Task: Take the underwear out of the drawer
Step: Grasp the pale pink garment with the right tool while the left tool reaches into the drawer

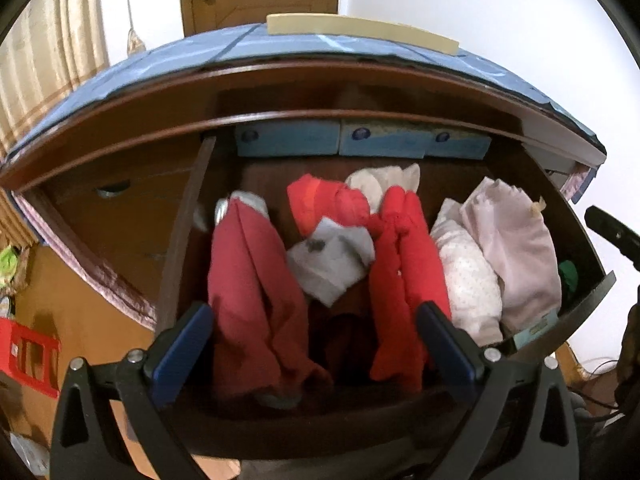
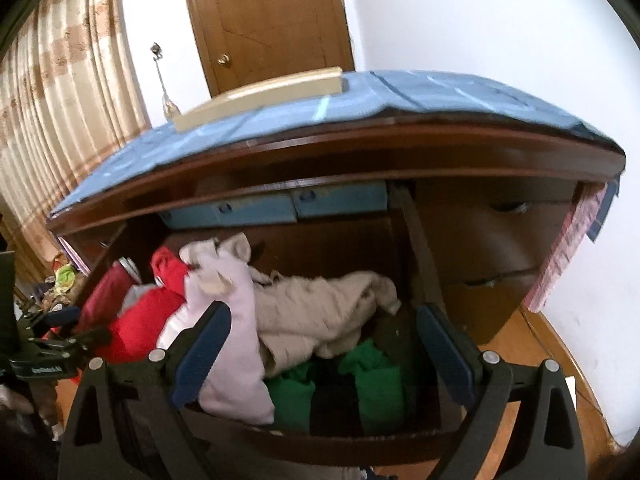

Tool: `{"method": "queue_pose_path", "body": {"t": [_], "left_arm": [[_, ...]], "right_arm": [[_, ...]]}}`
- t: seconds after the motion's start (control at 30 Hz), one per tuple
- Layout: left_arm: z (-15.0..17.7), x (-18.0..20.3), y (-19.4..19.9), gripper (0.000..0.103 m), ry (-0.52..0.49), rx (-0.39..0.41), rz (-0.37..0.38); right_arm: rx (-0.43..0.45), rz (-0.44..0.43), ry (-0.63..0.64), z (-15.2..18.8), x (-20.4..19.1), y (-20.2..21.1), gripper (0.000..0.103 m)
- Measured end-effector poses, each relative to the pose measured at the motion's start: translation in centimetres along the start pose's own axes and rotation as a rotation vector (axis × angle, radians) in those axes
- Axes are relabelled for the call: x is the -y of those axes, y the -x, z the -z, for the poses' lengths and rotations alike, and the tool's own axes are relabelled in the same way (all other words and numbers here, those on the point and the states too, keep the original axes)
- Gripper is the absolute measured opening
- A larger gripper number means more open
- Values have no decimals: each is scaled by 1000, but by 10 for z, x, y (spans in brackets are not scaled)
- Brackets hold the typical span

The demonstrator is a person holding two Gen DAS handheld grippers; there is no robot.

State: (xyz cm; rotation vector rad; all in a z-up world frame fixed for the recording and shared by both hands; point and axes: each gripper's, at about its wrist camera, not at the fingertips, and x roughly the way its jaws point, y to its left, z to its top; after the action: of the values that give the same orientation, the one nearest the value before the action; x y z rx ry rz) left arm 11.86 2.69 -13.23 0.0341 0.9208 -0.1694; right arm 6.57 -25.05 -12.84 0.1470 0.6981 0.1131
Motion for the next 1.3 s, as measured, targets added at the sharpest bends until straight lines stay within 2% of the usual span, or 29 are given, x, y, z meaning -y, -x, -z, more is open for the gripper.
{"method": "queue_pose_path", "body": {"t": [0.17,0.23,0.3,0.33,0.47,0.57,0.63,0.7,0.8,0.83,0.9,1.0,1.07,1.2,1.3], "left_arm": [[-23,-1,4,103,-20,25,32],[-31,4,0,103,-40,-8,54],[-37,9,-7,103,-47,-66,123],[-38,12,-11,103,-52,-92,158],[-35,26,-21,103,-101,-141,174],[-29,35,-24,100,-121,-165,204],[-28,38,-27,93,-121,-187,225],[-26,41,-31,88,-118,-214,240],[-23,42,-40,82,-104,-259,239],[-22,43,-44,77,-98,-280,252],[-21,47,-48,73,-102,-306,268],[-19,52,-53,69,-120,-327,239],[-19,50,-55,60,-101,-335,236],[-22,35,-58,56,-10,-353,288],[-20,38,-61,53,-14,-357,291]], "right_arm": [[-62,-108,46,-19,-17,-11,95],[-98,-156,61,-23,-26,-22,95],[-159,-193,71,-24,-35,-37,95],[-195,-199,73,-23,-39,-46,95],[-314,-189,48,-14,-41,-74,95],[-357,-195,40,-9,-42,-85,85],[-364,-165,78,-6,-46,-87,75],[-368,-151,106,-5,-47,-88,60],[-362,-147,103,-4,-43,-85,51],[-359,-153,96,-3,-41,-84,48],[-354,-159,96,-3,-39,-81,41],[-332,-173,71,-5,-34,-75,36],[-311,-192,33,-6,-26,-69,35],[-252,-249,-21,-10,-14,-54,34],[-223,-319,-51,-12,-9,-47,34]]}}
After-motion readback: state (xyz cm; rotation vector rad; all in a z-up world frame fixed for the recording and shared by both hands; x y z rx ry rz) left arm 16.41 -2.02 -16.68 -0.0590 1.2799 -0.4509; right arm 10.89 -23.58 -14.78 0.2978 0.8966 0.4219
